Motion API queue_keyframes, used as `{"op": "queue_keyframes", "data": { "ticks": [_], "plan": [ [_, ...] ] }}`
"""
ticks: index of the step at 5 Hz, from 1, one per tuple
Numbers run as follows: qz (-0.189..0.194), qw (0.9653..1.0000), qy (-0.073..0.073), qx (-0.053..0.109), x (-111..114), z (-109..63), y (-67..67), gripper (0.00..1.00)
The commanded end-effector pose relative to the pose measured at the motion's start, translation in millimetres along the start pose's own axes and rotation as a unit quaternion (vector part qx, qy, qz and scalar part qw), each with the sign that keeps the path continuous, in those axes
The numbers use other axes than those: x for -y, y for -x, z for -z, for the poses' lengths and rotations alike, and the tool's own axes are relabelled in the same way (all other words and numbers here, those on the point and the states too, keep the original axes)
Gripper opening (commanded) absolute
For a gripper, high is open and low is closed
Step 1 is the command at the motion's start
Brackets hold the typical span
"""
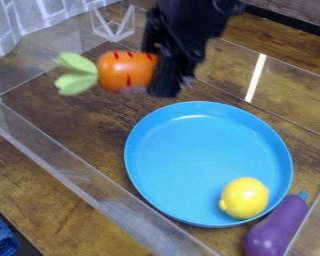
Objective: Put the carrot on the blue tray
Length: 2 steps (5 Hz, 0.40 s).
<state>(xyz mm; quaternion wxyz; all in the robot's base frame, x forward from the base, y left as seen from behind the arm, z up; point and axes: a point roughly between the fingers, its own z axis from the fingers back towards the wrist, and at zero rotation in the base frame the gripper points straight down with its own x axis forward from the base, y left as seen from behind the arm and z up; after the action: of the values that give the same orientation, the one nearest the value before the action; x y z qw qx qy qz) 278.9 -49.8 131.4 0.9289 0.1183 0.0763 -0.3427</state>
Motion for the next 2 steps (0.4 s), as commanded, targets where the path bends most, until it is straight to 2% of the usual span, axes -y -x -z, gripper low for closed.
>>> {"op": "queue_keyframes", "data": {
  "ticks": [1,2],
  "plan": [
    [-0.002,0.9990,-0.014,0.043,15.1,-19.3,-5.9,0.00],
    [-0.004,0.9985,-0.010,0.053,24.9,-12.2,-11.0,0.00]
  ]
}}
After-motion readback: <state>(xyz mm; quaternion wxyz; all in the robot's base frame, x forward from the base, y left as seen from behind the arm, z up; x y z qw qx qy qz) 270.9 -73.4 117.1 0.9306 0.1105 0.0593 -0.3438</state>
